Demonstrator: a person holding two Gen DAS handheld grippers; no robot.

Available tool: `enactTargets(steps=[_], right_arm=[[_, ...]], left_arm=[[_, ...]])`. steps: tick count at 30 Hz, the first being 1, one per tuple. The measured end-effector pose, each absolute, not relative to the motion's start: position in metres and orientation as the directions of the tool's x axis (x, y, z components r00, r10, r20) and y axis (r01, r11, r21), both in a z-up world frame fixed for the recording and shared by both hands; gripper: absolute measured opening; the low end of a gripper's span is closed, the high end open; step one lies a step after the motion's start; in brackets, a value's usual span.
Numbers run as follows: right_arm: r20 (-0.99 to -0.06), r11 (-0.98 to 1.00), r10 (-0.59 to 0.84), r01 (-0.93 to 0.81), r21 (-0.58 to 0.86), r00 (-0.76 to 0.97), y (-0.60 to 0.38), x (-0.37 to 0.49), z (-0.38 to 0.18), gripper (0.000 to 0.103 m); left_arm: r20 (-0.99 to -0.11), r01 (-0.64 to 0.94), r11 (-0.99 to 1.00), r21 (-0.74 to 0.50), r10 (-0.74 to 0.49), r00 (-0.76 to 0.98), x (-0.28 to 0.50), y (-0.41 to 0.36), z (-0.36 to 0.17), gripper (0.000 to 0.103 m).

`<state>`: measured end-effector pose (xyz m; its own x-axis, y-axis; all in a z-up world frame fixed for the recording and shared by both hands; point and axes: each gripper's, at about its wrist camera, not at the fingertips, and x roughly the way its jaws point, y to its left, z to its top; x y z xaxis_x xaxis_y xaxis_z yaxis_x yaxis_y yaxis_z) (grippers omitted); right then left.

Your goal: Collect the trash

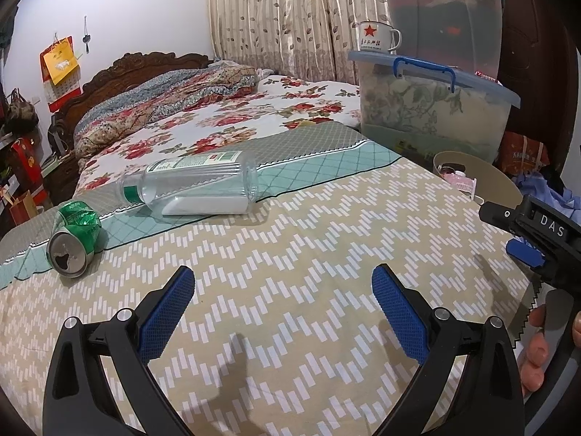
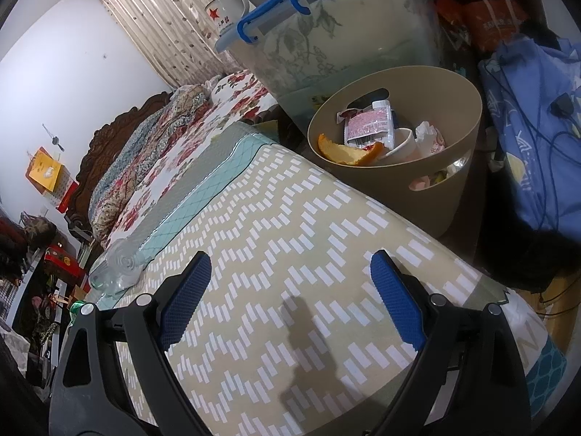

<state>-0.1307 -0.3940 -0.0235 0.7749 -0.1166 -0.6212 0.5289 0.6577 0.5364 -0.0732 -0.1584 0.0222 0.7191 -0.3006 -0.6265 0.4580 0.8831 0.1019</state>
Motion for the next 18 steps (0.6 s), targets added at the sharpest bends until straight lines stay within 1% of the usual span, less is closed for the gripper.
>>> enactTargets(steps=[18], right_arm=[[-0.612,0.662,-0.113,0.518,0.541,0.783,-0.3913,-0.1324,-0.0224,0.089]], left_arm=[[-0.628,0.477,0.876,0.068,-0.334,0.703,-0.0711,-0.155,0.0227,0.094]])
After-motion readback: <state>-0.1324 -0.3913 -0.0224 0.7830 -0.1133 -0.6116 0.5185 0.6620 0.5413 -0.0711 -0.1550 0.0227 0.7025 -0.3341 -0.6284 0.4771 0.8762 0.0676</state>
